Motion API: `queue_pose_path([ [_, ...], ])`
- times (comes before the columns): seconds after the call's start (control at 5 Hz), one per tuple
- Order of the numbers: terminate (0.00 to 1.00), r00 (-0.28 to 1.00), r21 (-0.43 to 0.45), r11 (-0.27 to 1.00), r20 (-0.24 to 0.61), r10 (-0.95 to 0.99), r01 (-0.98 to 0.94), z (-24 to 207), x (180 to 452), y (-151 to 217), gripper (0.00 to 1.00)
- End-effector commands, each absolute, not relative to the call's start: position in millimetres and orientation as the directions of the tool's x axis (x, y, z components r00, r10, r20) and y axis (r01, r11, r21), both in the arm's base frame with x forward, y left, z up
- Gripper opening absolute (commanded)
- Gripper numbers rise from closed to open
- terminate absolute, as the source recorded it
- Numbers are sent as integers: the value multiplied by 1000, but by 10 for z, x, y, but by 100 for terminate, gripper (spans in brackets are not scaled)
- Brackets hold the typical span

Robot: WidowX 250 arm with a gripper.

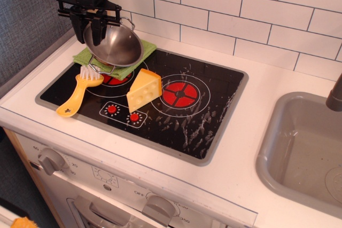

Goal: Pick up the pan and place it on the green towel

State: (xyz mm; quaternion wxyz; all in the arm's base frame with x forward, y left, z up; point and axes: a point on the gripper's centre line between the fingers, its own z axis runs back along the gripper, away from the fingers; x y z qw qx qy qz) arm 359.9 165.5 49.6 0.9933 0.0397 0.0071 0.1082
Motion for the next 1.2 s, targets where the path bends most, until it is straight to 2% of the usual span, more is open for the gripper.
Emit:
queue_pose_path([
  [0.0, 0, 983, 97, 981, 99, 157, -167, 920, 3616, 1628, 100],
  [0.4, 0, 984, 130, 992, 178, -28, 4, 1329, 3535, 1202, 100],
  [0.6, 0, 982, 80, 994, 170, -85, 73, 1280, 3486, 858, 100],
  [0.8, 0, 982, 63, 991, 143, -124, 116, 1167, 3441, 673, 100],
  [1.0, 0, 982, 63, 991, 143, -124, 116, 1167, 3441, 673, 100],
])
